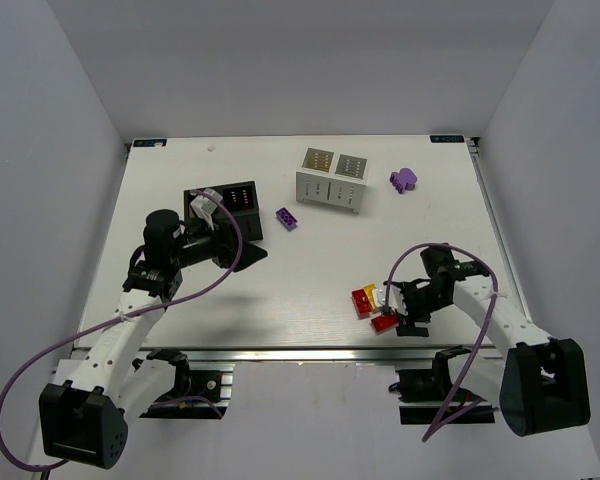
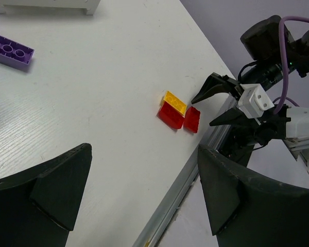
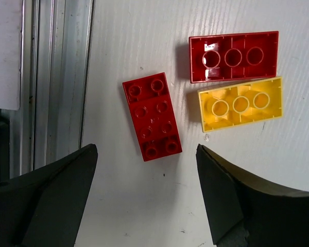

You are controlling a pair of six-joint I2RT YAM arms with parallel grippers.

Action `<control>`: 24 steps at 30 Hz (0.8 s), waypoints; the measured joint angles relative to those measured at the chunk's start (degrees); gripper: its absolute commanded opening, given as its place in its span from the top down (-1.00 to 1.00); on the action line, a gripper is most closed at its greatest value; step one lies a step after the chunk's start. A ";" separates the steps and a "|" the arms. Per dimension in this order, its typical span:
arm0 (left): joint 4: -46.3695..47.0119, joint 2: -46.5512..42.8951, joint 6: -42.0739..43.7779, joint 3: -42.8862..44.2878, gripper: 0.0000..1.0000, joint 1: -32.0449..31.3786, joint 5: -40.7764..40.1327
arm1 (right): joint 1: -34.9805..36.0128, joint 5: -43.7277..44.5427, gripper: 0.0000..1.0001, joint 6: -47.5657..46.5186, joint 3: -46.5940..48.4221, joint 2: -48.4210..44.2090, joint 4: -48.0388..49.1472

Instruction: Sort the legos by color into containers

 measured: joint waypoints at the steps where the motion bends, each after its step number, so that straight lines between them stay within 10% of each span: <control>1: -0.13 0.00 0.02 0.00 -0.87 0.00 -0.11 | 0.55 0.48 -0.63 0.44 -0.37 0.00 0.52; 24: -0.52 0.00 0.42 0.00 -0.87 0.00 -0.94 | 9.97 6.56 -0.32 7.45 -1.99 4.48 9.29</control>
